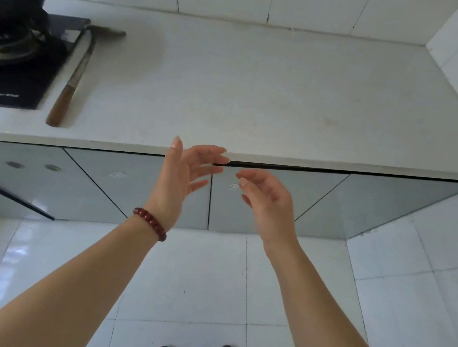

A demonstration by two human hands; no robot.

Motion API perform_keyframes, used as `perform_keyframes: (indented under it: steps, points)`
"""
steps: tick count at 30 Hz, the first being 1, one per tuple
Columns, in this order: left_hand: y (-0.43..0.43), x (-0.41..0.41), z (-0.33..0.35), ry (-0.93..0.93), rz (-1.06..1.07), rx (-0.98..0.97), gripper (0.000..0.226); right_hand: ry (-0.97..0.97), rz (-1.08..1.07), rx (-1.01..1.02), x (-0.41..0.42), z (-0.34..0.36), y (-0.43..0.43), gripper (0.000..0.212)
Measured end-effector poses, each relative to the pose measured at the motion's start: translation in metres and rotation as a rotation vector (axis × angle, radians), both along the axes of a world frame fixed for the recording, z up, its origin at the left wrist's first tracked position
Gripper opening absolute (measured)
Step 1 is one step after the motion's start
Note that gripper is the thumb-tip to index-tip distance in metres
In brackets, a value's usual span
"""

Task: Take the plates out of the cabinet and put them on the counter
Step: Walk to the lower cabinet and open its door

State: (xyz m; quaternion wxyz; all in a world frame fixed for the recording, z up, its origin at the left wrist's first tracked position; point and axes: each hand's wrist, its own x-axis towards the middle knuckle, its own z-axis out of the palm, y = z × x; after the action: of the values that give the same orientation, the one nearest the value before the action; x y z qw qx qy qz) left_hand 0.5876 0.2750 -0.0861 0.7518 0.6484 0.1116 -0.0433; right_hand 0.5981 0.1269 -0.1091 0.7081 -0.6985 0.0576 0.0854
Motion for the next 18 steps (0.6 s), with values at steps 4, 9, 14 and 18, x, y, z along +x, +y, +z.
perform_keyframes:
  steps: [4,9,14,18]
  points:
    - [0.004,0.009,-0.054,-0.013,0.013,0.024,0.070,-0.050,-0.017,-0.018,0.014,-0.055,0.007,0.012]
    - [0.002,0.033,-0.136,-0.102,-0.009,0.073,0.074,-0.052,-0.049,0.125,0.040,-0.132,0.018,0.020]
    - [0.003,0.061,-0.201,-0.237,0.016,0.090,0.072,-0.244,-0.034,0.145,0.071,-0.192,0.029,0.028]
    - [0.016,0.075,-0.247,-0.328,0.029,0.083,0.071,-0.376,-0.036,0.144,0.092,-0.241,0.036,0.025]
